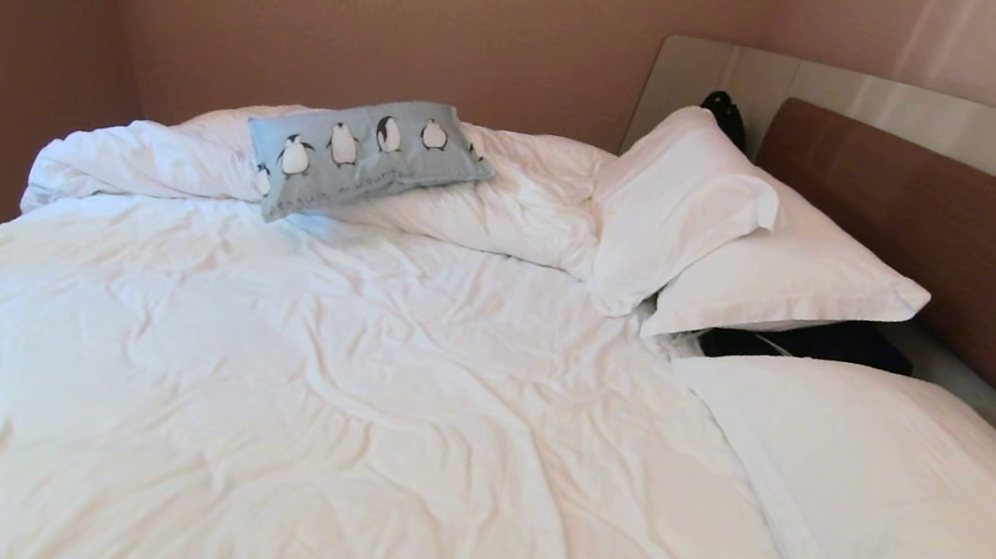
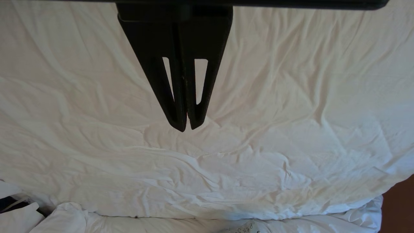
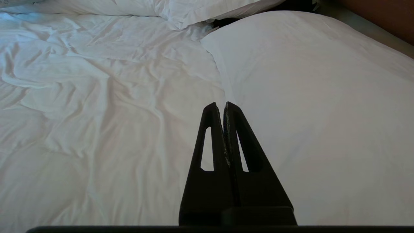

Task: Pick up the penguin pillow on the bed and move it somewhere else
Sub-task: Pick up the pillow

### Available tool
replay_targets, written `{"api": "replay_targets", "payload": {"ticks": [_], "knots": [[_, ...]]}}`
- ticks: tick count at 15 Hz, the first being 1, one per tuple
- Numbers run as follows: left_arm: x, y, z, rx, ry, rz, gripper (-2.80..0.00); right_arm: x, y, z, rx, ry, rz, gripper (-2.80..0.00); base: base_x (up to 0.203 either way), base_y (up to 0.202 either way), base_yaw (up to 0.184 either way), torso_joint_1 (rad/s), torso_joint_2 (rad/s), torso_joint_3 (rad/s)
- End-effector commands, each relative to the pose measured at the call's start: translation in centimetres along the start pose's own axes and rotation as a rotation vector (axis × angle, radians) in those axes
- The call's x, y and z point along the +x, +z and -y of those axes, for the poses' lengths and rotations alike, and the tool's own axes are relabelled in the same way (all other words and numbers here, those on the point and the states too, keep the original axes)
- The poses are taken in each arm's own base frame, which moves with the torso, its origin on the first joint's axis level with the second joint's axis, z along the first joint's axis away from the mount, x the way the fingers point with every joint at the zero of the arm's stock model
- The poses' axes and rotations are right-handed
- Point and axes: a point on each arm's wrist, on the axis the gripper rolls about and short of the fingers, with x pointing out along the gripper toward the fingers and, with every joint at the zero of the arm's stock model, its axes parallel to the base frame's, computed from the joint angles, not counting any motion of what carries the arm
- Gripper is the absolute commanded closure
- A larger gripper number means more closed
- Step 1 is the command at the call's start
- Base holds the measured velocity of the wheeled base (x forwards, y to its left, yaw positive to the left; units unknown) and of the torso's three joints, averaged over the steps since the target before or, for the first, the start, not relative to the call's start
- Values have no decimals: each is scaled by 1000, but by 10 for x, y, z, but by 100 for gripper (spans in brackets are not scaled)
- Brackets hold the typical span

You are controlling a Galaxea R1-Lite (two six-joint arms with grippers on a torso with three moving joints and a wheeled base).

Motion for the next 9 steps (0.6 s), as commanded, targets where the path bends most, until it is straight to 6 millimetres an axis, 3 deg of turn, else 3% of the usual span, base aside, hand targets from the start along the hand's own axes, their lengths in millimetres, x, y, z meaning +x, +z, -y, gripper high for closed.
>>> {"api": "replay_targets", "payload": {"ticks": [1,9], "knots": [[0,0,0,0,0,0,0,0,0,0,-2,0,0,0,0,0,0,0,0,0],[0,0,0,0,0,0,0,0,0,0,-2,0,0,0,0,0,0,0,0,0]]}}
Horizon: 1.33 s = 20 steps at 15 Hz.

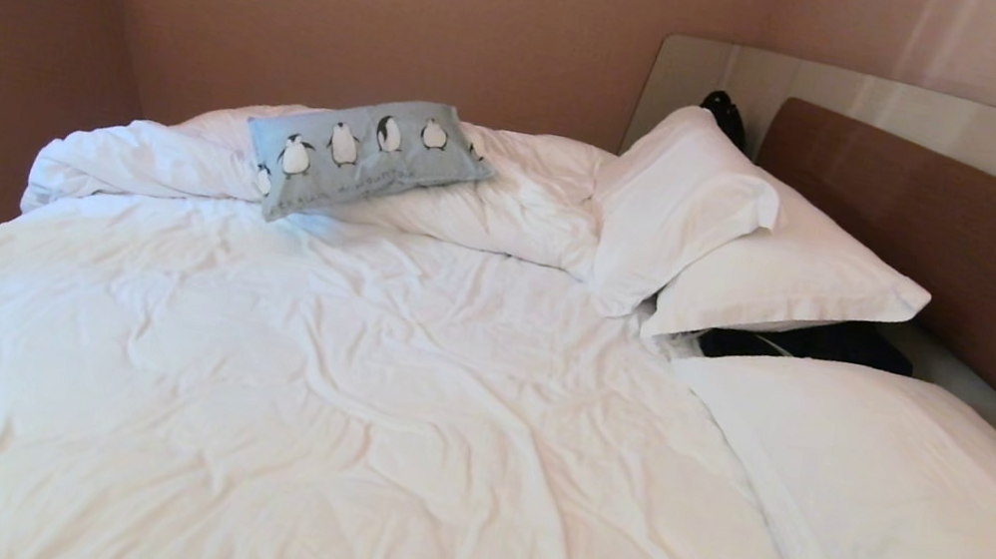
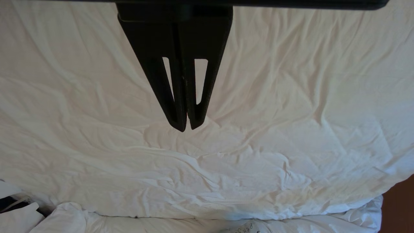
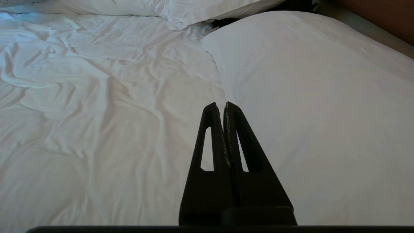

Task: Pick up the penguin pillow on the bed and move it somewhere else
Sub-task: Pick up the pillow

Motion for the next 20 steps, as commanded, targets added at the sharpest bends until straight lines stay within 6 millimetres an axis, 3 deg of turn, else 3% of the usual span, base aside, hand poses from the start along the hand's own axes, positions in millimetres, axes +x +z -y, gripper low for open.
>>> {"api": "replay_targets", "payload": {"ticks": [1,13,20], "knots": [[0,0,0,0,0,0,0,0,0,0,0,1,-1,0,0,0,0,0,0,0],[0,0,0,0,0,0,0,0,1,0,-32,3,7,0,0,0,0,0,0,0],[0,0,0,0,0,-1,0,-17,47,0,-78,-5,168,0,0,0,0,0,0,0]]}}
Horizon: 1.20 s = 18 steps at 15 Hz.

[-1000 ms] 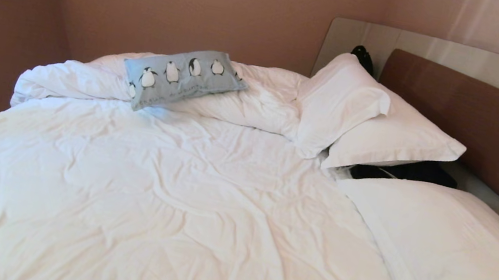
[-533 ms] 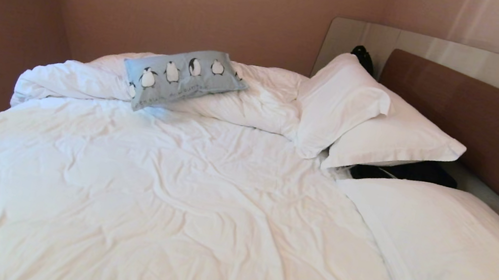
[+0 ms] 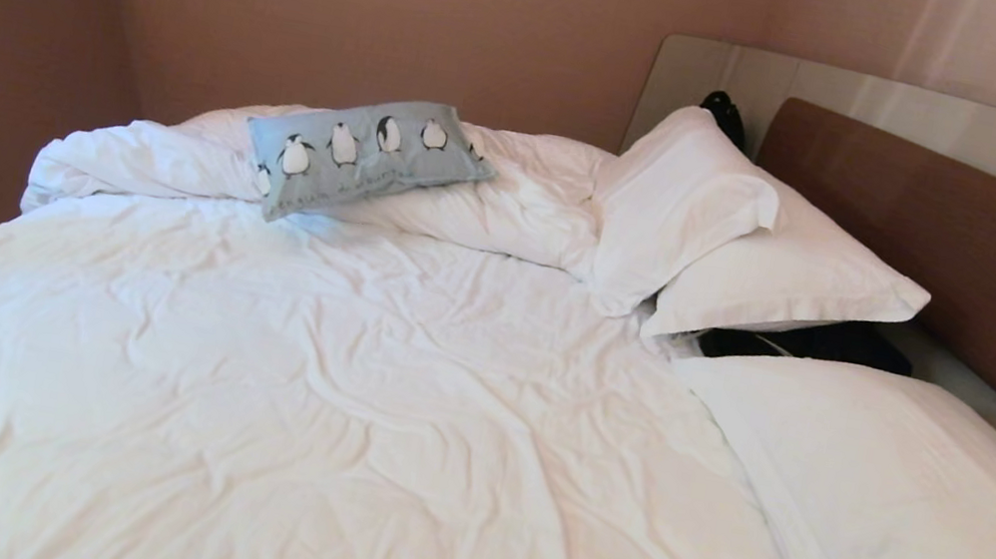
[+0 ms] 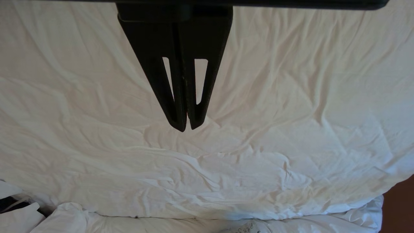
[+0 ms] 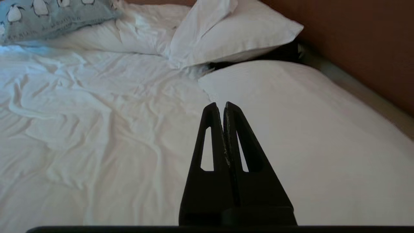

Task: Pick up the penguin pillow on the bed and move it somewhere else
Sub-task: Pick up the pillow

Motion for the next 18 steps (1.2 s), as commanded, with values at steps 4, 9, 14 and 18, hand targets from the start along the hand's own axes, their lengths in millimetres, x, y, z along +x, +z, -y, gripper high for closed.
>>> {"api": "replay_targets", "payload": {"ticks": [4,9,14,18], "knots": [[0,0,0,0,1,0,0,-4,38,2,-50,-12,79,0,0,0,0,0,0,0],[0,0,0,0,1,0,0,9,75,4,-45,-12,66,0,0,0,0,0,0,0],[0,0,0,0,1,0,0,51,106,10,-47,-186,-67,0,0,0,0,0,0,0],[0,0,0,0,1,0,0,88,132,14,-53,-270,-130,0,0,0,0,0,0,0]]}}
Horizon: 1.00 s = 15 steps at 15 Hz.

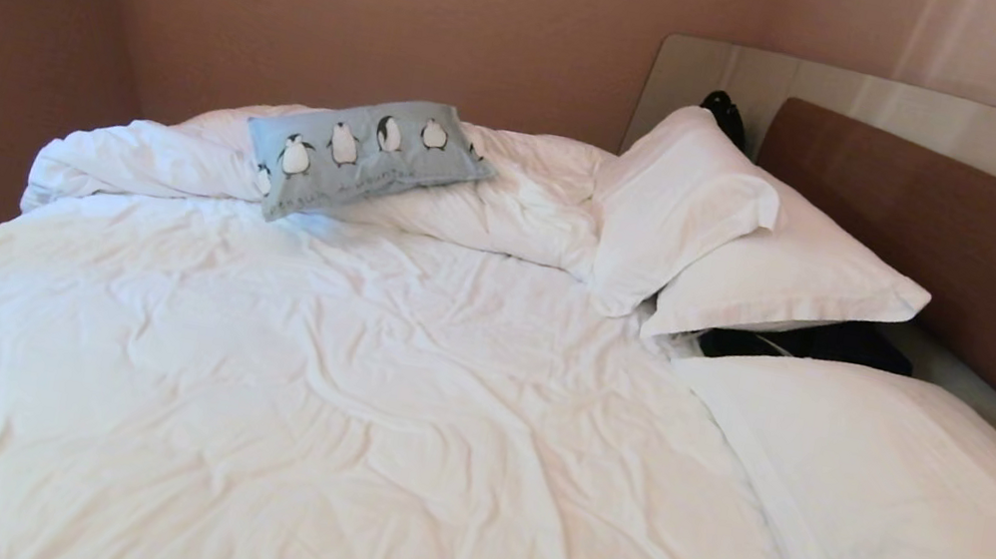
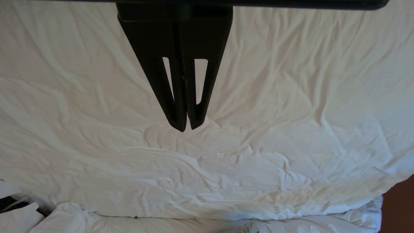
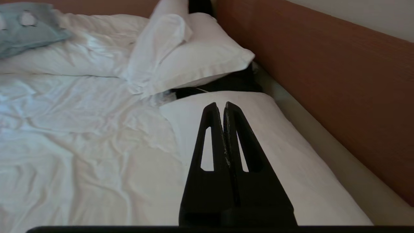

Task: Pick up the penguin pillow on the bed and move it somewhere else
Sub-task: Pick up the pillow

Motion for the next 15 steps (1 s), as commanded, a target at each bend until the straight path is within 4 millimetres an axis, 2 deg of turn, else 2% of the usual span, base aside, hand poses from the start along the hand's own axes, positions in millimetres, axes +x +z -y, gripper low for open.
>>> {"api": "replay_targets", "payload": {"ticks": [1,5,10,12,15], "knots": [[0,0,0,0,0,1,0,29,6,-3,-25,-86,-89,0,0,0,0,0,0,0],[0,0,0,0,0,0,0,65,3,-7,-54,-126,-206,0,0,0,0,0,0,0],[0,0,0,0,0,0,0,113,-24,-1,-79,-233,-416,0,0,0,0,0,0,0],[0,0,0,0,0,0,0,117,-34,2,-69,-229,-463,0,0,0,0,0,0,0],[0,0,0,0,0,1,0,117,-32,2,-58,-179,-452,0,0,0,0,0,0,0]]}}
